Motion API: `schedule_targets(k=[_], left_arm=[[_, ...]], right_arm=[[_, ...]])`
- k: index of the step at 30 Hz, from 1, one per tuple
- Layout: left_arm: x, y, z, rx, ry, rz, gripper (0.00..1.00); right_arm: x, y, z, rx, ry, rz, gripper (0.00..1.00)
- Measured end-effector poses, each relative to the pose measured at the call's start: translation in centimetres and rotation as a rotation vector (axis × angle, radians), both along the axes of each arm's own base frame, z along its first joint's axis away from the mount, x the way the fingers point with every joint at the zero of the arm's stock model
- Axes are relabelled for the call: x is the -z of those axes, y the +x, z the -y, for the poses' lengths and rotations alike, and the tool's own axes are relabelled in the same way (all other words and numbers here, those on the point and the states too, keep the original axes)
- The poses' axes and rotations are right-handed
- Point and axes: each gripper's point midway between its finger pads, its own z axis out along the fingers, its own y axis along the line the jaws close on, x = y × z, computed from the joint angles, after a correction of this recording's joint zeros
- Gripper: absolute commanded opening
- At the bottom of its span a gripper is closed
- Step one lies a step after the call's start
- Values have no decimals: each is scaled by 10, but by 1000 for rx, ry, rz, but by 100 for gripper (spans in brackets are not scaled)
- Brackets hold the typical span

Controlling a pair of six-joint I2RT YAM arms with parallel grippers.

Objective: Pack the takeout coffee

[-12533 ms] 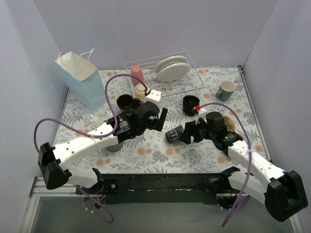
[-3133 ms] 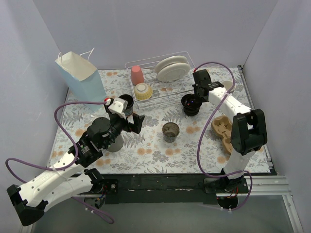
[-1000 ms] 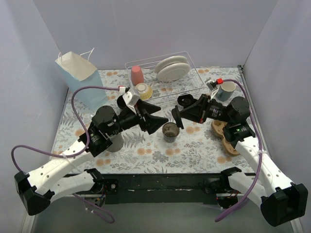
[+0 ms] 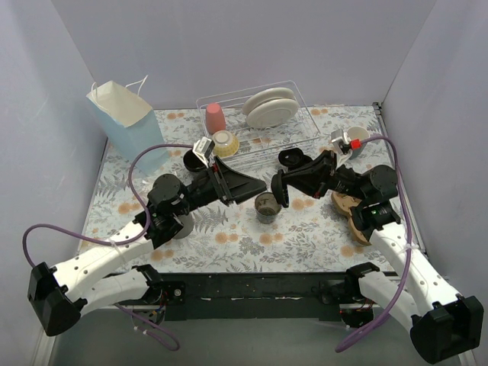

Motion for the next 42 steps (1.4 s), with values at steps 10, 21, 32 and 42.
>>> schedule_targets(k=[10, 21, 32, 42], left_arm=[[19, 7, 16, 36, 8, -11, 40], [9, 2, 16, 61, -35, 33, 34], [20, 5, 24, 81, -16, 24, 25], [28, 4, 24, 89, -13, 14, 0]], right_arm=[[-1, -3, 1, -2, 8, 14, 12], [5, -3, 0, -6, 7, -4, 12], [13, -3, 0, -10, 10, -24, 12], [16, -1, 0, -6, 6, -37, 27]])
